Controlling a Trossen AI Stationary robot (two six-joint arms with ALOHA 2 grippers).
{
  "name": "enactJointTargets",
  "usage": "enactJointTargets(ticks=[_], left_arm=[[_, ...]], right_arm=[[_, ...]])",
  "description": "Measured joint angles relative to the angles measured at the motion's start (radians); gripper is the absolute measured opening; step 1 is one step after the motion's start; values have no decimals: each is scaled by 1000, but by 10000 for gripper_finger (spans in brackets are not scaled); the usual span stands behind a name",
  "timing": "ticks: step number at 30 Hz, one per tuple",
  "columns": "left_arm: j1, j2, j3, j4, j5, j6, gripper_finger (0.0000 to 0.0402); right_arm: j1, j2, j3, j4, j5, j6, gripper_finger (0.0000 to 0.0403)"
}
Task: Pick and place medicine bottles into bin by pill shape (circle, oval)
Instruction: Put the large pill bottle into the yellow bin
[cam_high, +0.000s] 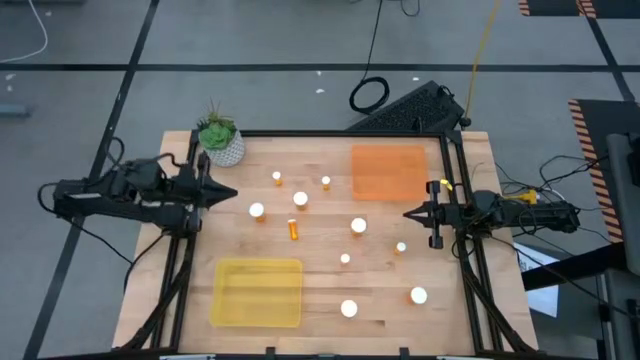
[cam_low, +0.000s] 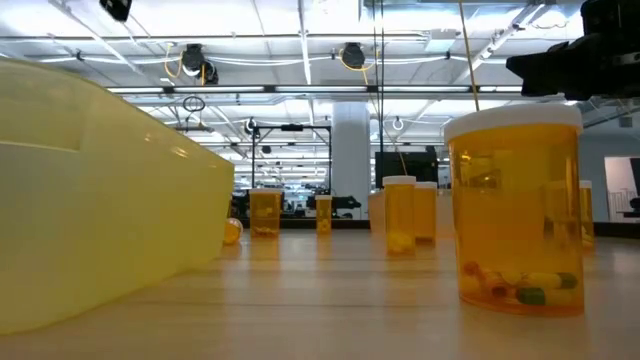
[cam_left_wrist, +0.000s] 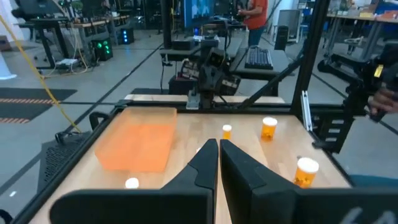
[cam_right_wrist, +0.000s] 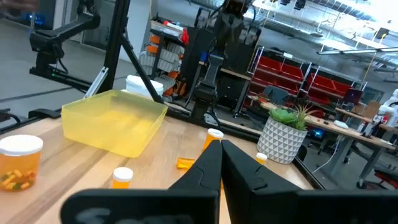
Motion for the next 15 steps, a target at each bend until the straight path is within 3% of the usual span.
enactJointTargets(ticks=[9, 15], left_arm=[[0, 223, 287, -240, -20, -10, 21], [0, 331, 331, -300, -60, 13, 21]], right_arm=[[1, 0, 0, -1, 0, 72, 0], [1, 0, 0, -1, -1, 141, 0]])
